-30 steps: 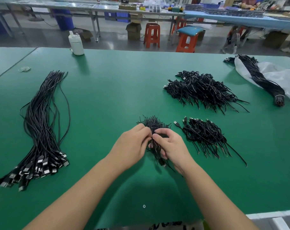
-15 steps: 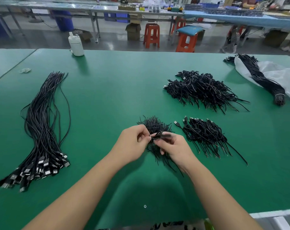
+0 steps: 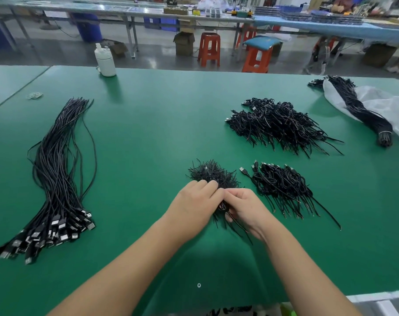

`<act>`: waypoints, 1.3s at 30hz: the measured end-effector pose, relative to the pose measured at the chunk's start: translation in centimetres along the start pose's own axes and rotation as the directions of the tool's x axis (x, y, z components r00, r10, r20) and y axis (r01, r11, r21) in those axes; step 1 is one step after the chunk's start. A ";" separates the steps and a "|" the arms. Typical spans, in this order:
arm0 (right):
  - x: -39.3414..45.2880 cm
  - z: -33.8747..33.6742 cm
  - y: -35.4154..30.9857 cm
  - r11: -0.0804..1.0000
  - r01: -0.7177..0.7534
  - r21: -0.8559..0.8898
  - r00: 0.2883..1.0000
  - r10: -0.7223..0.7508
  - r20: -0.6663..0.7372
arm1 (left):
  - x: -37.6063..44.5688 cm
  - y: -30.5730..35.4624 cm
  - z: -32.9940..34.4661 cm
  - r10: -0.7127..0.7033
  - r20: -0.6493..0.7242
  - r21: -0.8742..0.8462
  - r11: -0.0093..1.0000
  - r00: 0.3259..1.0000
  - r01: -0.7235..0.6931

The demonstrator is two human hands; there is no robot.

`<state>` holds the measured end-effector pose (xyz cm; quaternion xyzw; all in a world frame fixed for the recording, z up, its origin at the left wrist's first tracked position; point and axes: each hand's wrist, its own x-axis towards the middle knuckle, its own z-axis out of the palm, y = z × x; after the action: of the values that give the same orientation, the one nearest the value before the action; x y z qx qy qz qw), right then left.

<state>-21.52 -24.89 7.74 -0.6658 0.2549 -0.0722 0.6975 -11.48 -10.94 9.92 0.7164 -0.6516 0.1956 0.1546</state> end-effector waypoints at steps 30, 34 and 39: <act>4.2 -5.8 5.2 0.594 -0.115 -0.796 0.843 -0.366 -0.394 | -8.5 -9.0 8.5 -0.666 -0.007 -0.032 0.746 0.746 0.665; 3.0 -4.6 8.9 0.668 -0.068 -0.741 0.773 -0.434 -0.462 | -8.7 -8.9 8.2 -0.674 0.042 0.018 0.739 0.738 0.674; 3.1 -4.7 8.9 0.798 -0.023 -0.603 0.755 -0.381 -0.534 | -8.5 -9.1 7.9 -0.687 0.117 0.049 0.725 0.717 0.687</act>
<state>-23.12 -29.48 -1.53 -0.8023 0.4146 -0.2809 0.3248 -2.44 -6.35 -0.81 0.9180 -0.3476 0.0790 0.1739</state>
